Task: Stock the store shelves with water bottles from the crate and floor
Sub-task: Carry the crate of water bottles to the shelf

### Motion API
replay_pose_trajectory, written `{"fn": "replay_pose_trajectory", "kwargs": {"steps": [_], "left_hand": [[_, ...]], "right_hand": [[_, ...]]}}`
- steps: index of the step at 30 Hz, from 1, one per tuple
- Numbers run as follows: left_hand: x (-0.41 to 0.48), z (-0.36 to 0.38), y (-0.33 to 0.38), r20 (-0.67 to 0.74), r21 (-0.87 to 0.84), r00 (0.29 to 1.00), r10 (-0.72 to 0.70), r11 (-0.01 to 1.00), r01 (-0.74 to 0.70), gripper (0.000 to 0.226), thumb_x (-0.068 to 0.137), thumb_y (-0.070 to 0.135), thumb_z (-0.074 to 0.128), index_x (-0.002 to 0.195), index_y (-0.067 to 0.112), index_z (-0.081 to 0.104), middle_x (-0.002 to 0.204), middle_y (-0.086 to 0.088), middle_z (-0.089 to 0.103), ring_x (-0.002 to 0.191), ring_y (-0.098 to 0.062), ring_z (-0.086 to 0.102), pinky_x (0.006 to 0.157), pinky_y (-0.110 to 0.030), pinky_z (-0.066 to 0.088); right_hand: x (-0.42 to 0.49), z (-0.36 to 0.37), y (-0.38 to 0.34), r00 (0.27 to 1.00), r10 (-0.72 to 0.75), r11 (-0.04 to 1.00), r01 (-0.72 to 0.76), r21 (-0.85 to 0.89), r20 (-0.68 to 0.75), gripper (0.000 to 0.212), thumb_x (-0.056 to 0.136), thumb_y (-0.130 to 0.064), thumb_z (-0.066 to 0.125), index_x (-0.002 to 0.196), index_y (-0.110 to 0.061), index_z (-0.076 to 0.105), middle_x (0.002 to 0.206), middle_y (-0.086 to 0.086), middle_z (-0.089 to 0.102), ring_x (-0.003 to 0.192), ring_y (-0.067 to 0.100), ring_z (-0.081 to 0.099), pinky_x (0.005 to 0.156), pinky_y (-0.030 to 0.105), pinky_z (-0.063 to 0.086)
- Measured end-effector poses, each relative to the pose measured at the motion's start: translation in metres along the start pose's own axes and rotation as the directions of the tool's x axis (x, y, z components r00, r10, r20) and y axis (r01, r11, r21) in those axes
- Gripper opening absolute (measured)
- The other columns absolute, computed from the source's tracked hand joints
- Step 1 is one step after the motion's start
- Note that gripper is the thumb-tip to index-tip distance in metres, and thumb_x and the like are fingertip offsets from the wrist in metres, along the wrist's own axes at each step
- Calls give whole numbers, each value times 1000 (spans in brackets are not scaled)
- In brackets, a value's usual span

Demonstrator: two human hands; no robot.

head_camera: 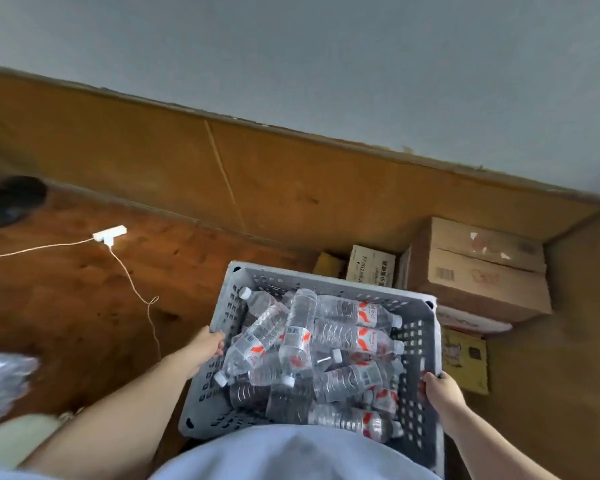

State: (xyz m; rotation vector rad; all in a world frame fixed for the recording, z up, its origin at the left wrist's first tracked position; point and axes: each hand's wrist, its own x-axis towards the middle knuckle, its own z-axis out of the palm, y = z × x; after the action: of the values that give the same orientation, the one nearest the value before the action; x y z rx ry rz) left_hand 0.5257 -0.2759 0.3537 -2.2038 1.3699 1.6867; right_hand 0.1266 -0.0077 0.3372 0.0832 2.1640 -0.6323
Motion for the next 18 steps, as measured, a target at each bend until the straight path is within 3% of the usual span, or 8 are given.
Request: {"fn": "replay_pose_trajectory", "kwargs": {"steps": [3, 10, 18], "left_hand": [[18, -46, -19, -25, -85, 998, -56, 995, 53, 10, 105, 12, 48, 98, 9, 54, 78, -7, 55, 67, -17, 49, 63, -26, 43], [89, -168, -25, -53, -212, 991, -119, 972, 106, 10, 104, 11, 49, 99, 6, 56, 77, -8, 57, 65, -18, 50, 61, -27, 42], [136, -279, -28, -172, -358, 967, -188, 927, 116, 33, 101, 10, 56, 69, 4, 59, 60, -10, 58, 56, -22, 51, 59, -31, 41]], "right_hand": [[9, 51, -43, 999, -23, 994, 28, -105, 47, 19, 99, -13, 53, 94, 4, 59, 60, 10, 59, 59, 26, 54, 63, 39, 41], [-29, 168, -169, 997, -72, 961, 81, -264, 42, 23, 98, -8, 51, 75, -7, 55, 56, 9, 54, 58, 24, 48, 61, 38, 35], [-57, 280, -335, 952, -257, 850, 305, -429, 168, 19, 100, -13, 49, 93, -3, 64, 62, 9, 57, 58, 23, 49, 59, 35, 38]]}}
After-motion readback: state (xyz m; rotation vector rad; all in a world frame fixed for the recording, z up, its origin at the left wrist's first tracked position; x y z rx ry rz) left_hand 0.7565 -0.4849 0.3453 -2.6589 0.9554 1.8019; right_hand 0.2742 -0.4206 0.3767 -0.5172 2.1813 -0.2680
